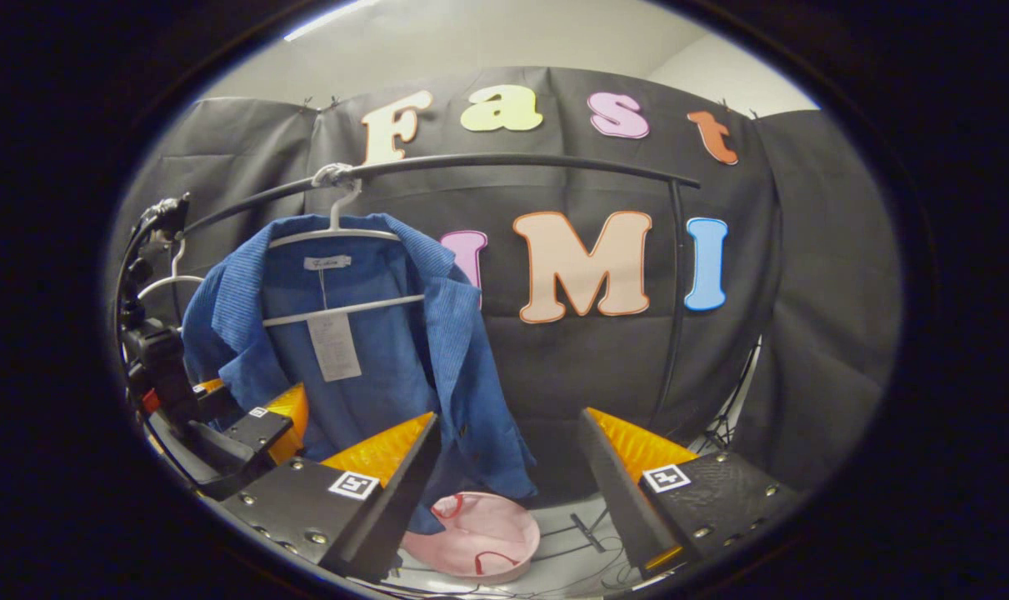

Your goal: Grasp the clothes on the hanger with both hands and then place them into the laundry hamper below.

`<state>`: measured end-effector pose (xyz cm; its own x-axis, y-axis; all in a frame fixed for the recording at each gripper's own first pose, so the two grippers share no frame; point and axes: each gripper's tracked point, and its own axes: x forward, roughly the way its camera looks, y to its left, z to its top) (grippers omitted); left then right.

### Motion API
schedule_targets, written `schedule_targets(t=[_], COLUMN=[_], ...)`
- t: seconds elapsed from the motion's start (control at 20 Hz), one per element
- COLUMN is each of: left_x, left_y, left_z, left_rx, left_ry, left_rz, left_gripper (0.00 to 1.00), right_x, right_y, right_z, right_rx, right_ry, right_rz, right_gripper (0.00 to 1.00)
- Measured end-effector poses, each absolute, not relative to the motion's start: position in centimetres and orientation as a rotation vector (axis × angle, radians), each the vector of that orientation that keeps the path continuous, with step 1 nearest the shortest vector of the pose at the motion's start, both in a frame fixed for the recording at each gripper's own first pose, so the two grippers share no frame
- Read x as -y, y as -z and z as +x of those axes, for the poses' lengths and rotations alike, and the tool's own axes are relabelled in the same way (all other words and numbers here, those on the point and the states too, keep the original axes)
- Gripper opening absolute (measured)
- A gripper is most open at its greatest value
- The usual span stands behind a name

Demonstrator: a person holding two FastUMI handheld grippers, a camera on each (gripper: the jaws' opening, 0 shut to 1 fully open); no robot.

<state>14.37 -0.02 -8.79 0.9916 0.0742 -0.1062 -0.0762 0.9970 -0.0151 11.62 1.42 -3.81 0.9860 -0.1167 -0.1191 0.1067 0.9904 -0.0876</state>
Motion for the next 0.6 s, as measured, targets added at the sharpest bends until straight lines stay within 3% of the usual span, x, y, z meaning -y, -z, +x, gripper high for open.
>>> schedule_targets(t=[0.1,0.15,0.25,0.35,0.4,0.45,0.6], left_x=[-0.4,-0.6,-1.3,-1.5,-1.6,-1.6,-1.3], left_y=[8.8,8.8,8.6,8.4,8.2,8.1,8.0], left_z=[15.2,15.6,15.8,16.0,16.1,16.1,15.9], left_rx=[-0.110,-0.103,-0.087,-0.073,-0.070,-0.074,-0.096], left_ry=[-0.069,-0.061,-0.057,-0.042,-0.027,-0.012,0.053], left_rz=[-0.008,-0.011,-0.023,-0.015,-0.016,-0.022,-0.053], left_gripper=[0.89,0.82,0.64,0.63,0.61,0.58,0.44], right_x=[-2.4,-2.9,-3.4,-3.9,-4.0,-4.2,-5.0], right_y=[3.8,4.1,3.8,3.8,3.8,3.9,3.6], right_z=[13.8,15.1,17.6,20.1,21.3,22.2,24.3], right_rx=[-0.128,-0.132,-0.130,-0.131,-0.132,-0.134,-0.130], right_ry=[0.079,0.063,0.043,0.035,0.035,0.031,0.017], right_rz=[-0.072,-0.065,-0.049,-0.036,-0.035,-0.035,-0.030], right_gripper=[0.99,0.94,0.99,0.94,0.99,0.94,0.94])
